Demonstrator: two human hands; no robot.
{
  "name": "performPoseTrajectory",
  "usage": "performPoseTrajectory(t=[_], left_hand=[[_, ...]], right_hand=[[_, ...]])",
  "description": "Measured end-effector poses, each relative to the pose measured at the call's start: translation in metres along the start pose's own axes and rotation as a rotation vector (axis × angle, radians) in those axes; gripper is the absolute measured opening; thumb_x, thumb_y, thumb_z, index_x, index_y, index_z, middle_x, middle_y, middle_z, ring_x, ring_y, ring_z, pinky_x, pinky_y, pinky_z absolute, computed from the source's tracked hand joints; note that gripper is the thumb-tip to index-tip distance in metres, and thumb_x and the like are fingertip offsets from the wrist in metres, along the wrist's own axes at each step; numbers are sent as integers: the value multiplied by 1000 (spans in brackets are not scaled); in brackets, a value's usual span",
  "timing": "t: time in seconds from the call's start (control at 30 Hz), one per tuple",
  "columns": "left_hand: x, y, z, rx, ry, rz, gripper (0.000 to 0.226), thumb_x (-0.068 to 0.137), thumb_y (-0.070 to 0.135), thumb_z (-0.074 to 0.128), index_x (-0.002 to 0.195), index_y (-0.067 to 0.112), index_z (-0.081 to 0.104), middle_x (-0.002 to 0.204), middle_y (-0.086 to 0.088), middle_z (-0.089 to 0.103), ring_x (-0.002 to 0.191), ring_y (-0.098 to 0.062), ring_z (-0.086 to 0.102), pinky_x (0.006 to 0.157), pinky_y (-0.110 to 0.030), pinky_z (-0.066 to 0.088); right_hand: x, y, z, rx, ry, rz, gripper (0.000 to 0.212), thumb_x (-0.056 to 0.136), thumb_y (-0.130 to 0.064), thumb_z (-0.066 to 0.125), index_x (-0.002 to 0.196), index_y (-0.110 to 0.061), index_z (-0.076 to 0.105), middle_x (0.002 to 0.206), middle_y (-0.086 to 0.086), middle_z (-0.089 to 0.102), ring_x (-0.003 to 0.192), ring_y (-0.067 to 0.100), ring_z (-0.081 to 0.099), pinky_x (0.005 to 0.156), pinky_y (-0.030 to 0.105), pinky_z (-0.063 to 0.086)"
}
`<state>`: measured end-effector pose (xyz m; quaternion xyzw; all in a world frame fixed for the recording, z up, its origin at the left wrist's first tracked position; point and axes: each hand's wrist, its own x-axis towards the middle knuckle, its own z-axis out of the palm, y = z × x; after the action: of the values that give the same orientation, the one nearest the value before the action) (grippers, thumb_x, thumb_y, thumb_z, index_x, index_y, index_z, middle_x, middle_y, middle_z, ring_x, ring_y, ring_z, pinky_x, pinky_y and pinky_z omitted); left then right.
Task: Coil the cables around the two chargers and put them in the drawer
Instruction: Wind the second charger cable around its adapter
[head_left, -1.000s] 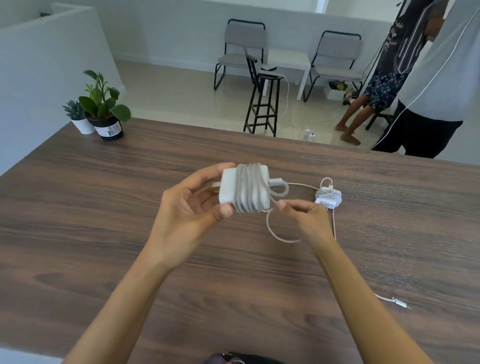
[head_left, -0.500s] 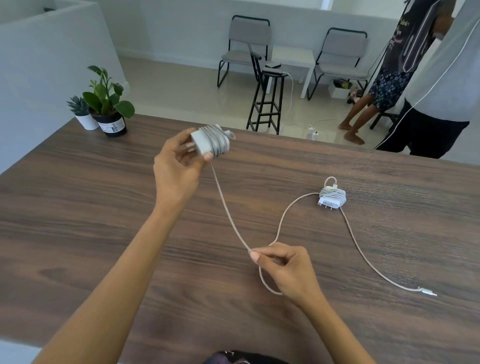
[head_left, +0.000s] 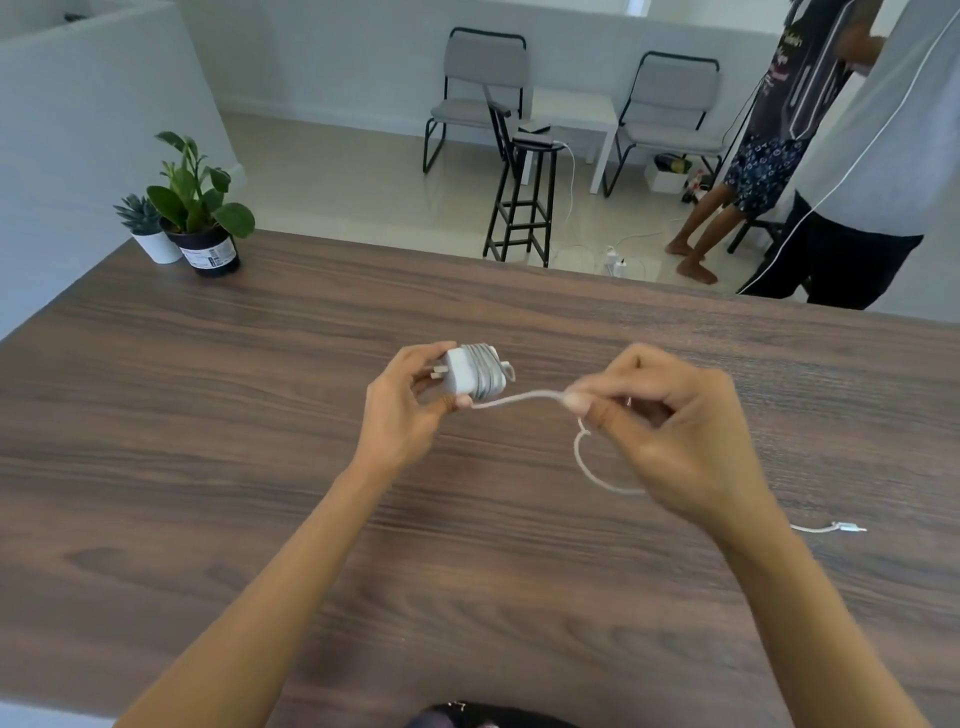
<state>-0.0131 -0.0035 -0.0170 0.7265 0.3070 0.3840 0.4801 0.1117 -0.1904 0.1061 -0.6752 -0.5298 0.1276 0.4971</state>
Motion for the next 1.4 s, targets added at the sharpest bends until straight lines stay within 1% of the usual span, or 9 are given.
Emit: performPoseTrajectory(t=[0.3,0.5,0.67,0.8,0.93,1.1,1.2,1.3,1.4], left_hand=[[-55,33,23,-138,-264,38,57,61,8,79,112,28,63,113,5,63,108,-19,62,94,-29,50],[-60,61,9,-367,-334,-43,56,63,1,77,115,18,63,118,-6,64,108,-21,62,94,-27,48],[-47,78,-8,-531,-236,-11,64,64,30,82,119,7,59,117,-5,66,106,-17,63,87,-22,49],[-35,86,-17,-513,-167,43,68,64,29,77,123,2,54,120,1,66,110,-15,62,89,-20,49],[-26,84,-16,-491,-80,35,60,63,31,78,117,13,58,112,9,68,106,-11,64,87,-20,49],[-22,71,1,-442,-89,-5,53,65,11,79,114,15,59,104,12,71,100,-6,66,85,-20,51],[-21,57,8,-359,-84,-17,55,66,7,76,118,12,57,114,-2,66,104,-12,65,88,-23,51],[-19,42,7,-257,-95,-26,55,68,-1,78,116,17,60,121,-10,61,108,-21,62,95,-31,50],[-24,35,6,-250,-149,-57,56,66,-6,77,116,16,60,120,-9,60,105,-16,62,92,-19,48]], right_hand=[[74,31,-6,-54,138,38,13,80,-16,73,86,-27,73,63,-9,56,53,0,42,54,8,33],[76,82,12,-40,115,203,12,75,-16,76,87,-21,75,70,-7,66,57,-3,53,61,17,43],[47,104,36,258,57,352,13,77,-5,73,89,-9,74,70,-9,72,66,1,62,64,15,49],[8,122,53,369,72,566,11,78,-9,73,89,-9,75,65,-11,70,63,-1,56,63,13,46],[-35,108,67,351,-71,649,8,76,-10,75,76,-18,78,67,-4,72,63,1,56,63,15,44],[-65,66,73,96,-247,442,8,75,-25,77,76,-33,77,62,-14,67,56,-2,55,58,13,37],[-64,44,60,-31,-290,276,11,77,-26,76,81,-36,76,62,-19,61,58,2,54,56,9,32],[-52,28,38,-84,-242,143,11,77,-32,72,86,-38,74,69,-10,62,60,5,56,58,13,35],[-28,19,18,-115,-149,60,11,77,-34,68,85,-34,75,68,-5,60,62,11,57,56,20,38]])
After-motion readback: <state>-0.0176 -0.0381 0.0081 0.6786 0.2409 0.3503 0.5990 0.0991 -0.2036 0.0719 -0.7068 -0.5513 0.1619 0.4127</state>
